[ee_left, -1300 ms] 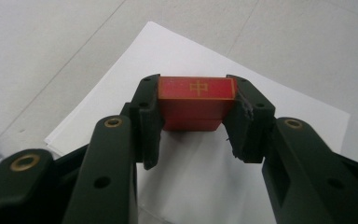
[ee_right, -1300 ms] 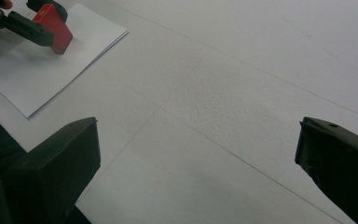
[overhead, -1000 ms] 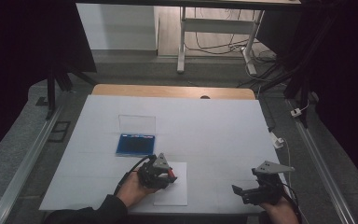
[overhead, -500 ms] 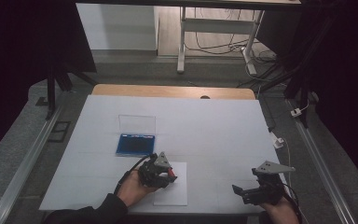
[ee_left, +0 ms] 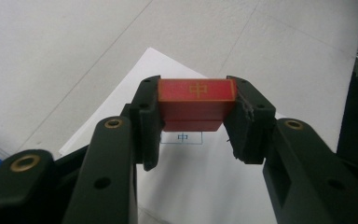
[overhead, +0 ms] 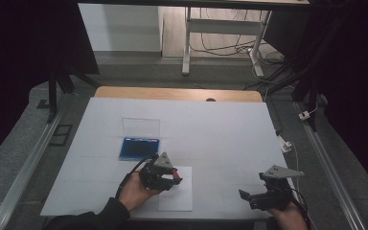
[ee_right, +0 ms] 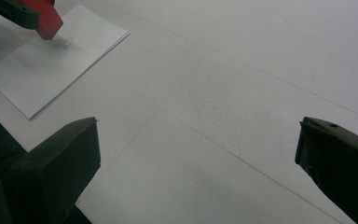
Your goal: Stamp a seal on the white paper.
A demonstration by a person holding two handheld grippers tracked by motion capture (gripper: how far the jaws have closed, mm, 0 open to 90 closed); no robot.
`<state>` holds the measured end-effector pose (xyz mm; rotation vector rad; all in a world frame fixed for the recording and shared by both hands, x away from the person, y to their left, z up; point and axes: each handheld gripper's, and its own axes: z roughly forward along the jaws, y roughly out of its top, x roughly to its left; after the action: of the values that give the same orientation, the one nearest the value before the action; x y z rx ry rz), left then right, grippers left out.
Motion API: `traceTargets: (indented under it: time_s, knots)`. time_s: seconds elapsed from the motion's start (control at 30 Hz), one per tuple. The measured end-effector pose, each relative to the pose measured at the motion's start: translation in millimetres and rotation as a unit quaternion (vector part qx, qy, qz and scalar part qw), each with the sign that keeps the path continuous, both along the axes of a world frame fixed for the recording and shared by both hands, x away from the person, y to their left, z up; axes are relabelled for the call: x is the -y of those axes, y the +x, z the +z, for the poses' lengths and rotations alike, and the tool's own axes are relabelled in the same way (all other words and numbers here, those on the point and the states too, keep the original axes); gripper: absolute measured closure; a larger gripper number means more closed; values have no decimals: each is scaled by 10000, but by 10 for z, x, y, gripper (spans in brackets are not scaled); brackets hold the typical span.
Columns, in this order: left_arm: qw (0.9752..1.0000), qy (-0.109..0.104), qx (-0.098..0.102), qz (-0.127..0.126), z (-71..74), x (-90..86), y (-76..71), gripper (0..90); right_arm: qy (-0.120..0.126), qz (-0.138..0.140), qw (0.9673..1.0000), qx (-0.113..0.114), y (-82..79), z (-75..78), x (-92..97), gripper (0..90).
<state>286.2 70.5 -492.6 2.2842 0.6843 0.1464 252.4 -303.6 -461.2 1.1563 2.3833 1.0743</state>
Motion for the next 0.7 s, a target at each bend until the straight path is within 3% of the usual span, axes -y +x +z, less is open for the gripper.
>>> traceTargets:
  time_s: [0.7]
  knots:
    - [9992,-93,195,344,155,-203,42,582,69,-28,10000,-20,2,1,16,0]
